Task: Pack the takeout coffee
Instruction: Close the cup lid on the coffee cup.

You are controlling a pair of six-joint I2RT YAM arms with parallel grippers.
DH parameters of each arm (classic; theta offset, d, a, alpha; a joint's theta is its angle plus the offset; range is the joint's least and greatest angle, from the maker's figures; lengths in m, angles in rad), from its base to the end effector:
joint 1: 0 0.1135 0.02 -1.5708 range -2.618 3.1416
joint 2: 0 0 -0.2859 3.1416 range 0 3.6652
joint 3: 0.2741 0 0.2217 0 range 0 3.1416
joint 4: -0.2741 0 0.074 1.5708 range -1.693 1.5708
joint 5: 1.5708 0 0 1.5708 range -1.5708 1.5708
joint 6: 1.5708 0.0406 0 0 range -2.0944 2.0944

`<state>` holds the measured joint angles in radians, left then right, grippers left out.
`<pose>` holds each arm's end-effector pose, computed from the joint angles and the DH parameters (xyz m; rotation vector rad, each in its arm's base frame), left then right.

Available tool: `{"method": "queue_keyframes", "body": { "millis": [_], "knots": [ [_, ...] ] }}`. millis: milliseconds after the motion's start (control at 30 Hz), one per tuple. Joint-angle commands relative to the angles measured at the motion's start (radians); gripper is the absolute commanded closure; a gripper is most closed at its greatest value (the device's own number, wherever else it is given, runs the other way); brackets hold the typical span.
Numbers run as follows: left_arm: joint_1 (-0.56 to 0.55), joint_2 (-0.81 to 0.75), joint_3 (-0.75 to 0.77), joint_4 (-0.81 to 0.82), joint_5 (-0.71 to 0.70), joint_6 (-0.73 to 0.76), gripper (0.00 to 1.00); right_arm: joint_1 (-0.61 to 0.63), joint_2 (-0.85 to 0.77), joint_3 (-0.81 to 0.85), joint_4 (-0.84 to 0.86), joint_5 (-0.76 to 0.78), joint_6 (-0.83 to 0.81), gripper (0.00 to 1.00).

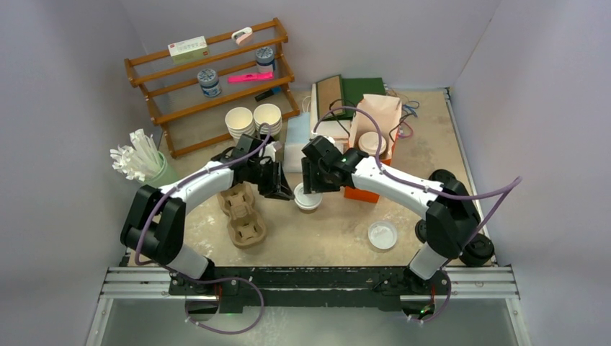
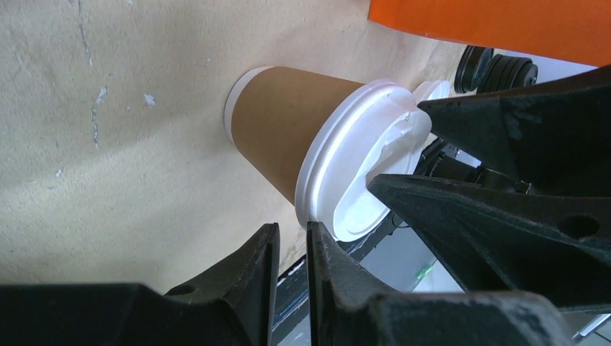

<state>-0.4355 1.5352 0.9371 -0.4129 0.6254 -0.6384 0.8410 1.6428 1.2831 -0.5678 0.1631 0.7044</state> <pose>0.2409 -0.1383 0.2380 -0.0242 2.7557 -1.1657 0.2248 0.2415 0.2884 -0.1041 2.5347 0.4415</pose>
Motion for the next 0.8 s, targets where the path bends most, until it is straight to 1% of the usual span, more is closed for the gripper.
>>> {"method": "queue_keyframes", "body": {
  "millis": [0, 200, 300, 400, 467, 567, 767],
  "knots": [
    [-0.014, -0.035, -0.043, -0.021, 0.003, -0.012, 0.78, -0.001, 0.015, 0.065, 0.012, -0.053, -0.127, 0.35],
    [-0.014, -0.059, 0.001, -0.083, -0.039, 0.024, 0.78, 0.000, -0.004, 0.095, -0.018, -0.051, -0.201, 0.17],
    [-0.011, -0.068, 0.020, -0.107, -0.051, 0.034, 0.77, 0.000, -0.020, 0.097, -0.028, -0.024, -0.207, 0.10],
    [-0.005, -0.084, 0.034, -0.104, -0.044, 0.022, 0.74, 0.001, -0.026, 0.108, -0.050, 0.018, -0.204, 0.04],
    [0.004, -0.095, 0.050, -0.098, -0.029, 0.012, 0.71, 0.001, -0.030, 0.111, -0.071, 0.020, -0.196, 0.02],
    [0.020, -0.123, 0.074, -0.102, -0.027, -0.004, 0.68, 0.005, -0.042, 0.100, -0.068, 0.017, -0.183, 0.01],
    [0.098, -0.187, 0.054, -0.110, -0.024, -0.026, 0.68, 0.019, -0.025, 0.113, -0.076, 0.033, -0.186, 0.01]
  ]
}}
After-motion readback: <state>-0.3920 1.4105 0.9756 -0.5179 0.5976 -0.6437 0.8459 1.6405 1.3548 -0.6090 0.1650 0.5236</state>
